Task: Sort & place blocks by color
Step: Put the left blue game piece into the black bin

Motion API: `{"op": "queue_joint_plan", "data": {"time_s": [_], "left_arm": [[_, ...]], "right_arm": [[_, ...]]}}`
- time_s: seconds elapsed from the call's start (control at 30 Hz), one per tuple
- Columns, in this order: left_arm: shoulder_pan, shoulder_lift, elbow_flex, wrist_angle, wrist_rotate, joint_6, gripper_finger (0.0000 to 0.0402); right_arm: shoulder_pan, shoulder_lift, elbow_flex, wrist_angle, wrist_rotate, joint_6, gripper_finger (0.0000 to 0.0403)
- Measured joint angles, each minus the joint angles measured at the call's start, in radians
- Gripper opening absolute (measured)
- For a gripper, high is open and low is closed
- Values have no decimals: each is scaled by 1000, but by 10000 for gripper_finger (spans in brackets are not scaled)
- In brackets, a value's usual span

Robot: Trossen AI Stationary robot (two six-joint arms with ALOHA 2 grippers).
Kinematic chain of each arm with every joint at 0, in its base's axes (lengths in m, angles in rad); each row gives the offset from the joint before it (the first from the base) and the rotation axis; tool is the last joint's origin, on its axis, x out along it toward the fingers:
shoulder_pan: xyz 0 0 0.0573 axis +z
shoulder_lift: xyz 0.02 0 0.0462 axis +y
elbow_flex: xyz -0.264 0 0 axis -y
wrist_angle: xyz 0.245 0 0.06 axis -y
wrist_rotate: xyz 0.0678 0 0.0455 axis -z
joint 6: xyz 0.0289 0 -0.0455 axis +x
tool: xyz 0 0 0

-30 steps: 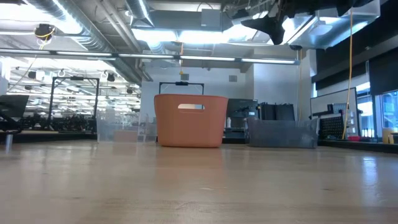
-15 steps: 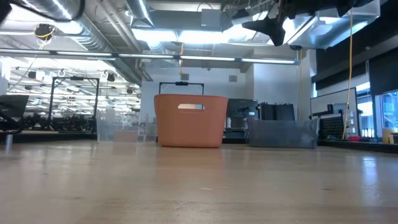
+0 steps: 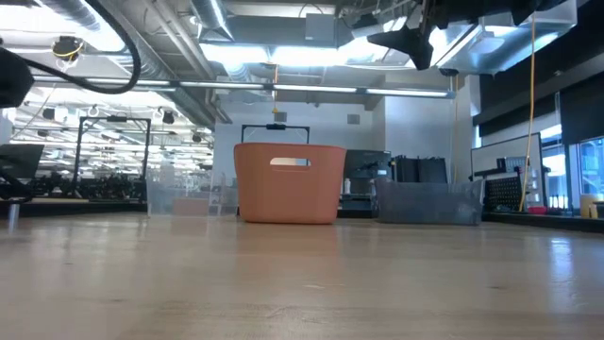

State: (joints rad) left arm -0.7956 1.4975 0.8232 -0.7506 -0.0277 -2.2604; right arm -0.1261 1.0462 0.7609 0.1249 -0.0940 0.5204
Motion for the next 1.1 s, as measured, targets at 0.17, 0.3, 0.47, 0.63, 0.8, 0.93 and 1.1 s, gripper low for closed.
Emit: {"op": "queue_joint_plan", "data": {"time_s": [0.17, 0.3, 0.47, 0.63, 0.8, 0.93, 1.1], "left_arm": [[-4, 0, -1, 2, 5, -7, 240], [-12, 1, -20, 2, 6, -5, 240], [5, 2, -85, 87, 15, -4, 239], [5, 2, -102, 113, 11, 1, 237], [5, 2, -102, 113, 7, 10, 185], [6, -18, -103, 125, -17, 50, 125], [12, -131, -89, 119, -118, 154, 125]], "right_arm": [[0, 0, 0, 0, 2, 0, 341], [0, 0, 0, 0, 17, -1, 341], [0, 0, 0, 0, 21, -1, 341], [0, 0, 0, 0, 21, -1, 341], [0, 0, 0, 0, 22, 0, 341], [0, 0, 0, 0, 22, -1, 341], [0, 0, 0, 8, 17, -1, 341]]}}
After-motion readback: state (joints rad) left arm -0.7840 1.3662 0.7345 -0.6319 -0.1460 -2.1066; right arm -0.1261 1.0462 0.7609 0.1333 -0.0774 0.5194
